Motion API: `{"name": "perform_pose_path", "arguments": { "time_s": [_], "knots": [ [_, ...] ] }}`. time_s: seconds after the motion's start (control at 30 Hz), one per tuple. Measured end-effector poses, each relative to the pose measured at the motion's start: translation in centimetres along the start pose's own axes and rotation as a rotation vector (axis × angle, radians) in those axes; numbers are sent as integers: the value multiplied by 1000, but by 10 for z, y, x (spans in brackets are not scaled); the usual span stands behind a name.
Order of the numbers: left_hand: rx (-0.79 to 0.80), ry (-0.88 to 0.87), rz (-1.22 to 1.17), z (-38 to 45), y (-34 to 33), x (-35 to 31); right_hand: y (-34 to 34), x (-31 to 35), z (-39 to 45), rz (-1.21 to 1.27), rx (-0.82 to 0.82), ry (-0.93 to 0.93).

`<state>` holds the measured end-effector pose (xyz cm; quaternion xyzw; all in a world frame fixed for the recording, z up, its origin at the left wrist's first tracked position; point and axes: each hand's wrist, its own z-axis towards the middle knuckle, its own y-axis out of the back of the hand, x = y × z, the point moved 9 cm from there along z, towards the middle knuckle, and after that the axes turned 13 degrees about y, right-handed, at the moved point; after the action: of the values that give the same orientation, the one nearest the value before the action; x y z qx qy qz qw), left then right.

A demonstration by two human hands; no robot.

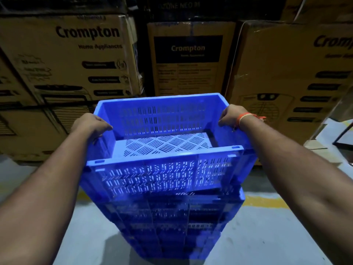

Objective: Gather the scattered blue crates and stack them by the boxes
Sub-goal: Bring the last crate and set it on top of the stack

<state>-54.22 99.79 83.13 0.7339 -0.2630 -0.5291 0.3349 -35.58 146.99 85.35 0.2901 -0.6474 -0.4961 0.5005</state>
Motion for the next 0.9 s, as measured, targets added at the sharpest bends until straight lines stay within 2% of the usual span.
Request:
{"name": "perform_pose_path", "arguments": {
  "time_s": [0.1,0.33,0.53,0.77,0.9],
  "knots": [
    [-50,-10,70,-8,3,-7,-6,-4,-3,-5,-8,-32],
    [-50,-65,202,-13,-7,-28,-9,-25,-5,-20,-10,-102],
    [-34,-96,298,-8,-9,-33,-10,-27,-3,-84,-13,-96],
    [8,-75,369,-8,-11,-22,-15,-30,-11,-126,105,-129],
    [30,-76,405,-15,-14,-19,-13,-35,-13,-105,51,-123]
  ]
}}
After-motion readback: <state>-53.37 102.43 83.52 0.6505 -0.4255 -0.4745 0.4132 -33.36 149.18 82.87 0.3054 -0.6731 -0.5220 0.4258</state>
